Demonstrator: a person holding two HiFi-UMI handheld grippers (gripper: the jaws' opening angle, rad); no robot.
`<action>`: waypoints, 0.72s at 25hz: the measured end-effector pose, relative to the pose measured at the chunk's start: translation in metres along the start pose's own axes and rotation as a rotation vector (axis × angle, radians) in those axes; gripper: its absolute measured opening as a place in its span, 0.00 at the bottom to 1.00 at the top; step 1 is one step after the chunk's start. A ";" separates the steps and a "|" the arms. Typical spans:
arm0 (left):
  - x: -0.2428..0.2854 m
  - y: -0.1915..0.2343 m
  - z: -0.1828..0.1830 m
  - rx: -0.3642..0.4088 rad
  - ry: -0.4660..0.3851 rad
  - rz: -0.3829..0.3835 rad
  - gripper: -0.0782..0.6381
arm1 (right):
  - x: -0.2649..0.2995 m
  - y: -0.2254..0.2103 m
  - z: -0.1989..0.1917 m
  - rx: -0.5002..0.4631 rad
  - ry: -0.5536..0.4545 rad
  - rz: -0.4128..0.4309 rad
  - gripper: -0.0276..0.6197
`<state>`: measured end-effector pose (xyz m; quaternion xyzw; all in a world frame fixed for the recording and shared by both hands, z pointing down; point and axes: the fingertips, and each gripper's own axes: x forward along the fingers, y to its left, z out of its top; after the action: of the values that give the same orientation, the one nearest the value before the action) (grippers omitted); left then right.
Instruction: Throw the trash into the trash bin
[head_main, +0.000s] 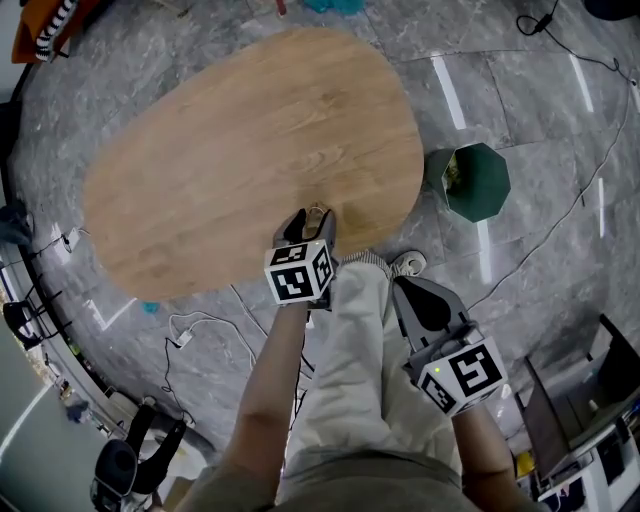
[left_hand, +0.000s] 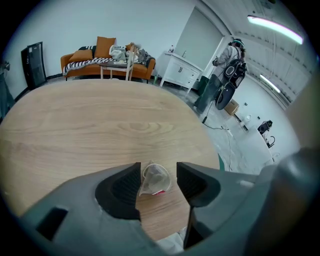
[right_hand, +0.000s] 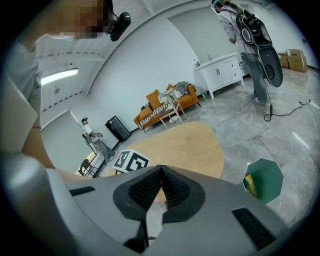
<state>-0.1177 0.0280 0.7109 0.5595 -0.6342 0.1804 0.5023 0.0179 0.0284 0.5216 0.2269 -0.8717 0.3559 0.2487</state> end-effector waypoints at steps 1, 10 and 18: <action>0.001 0.000 -0.002 0.001 0.007 0.001 0.41 | 0.001 0.000 0.000 0.002 0.000 0.000 0.05; 0.005 0.005 -0.011 0.008 0.028 0.039 0.39 | 0.004 -0.003 0.002 0.005 0.007 -0.002 0.05; 0.002 0.010 -0.004 -0.016 0.011 0.059 0.19 | 0.006 -0.005 0.007 0.005 0.001 -0.003 0.05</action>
<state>-0.1242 0.0336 0.7176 0.5354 -0.6492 0.1930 0.5047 0.0142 0.0186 0.5229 0.2286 -0.8703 0.3581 0.2493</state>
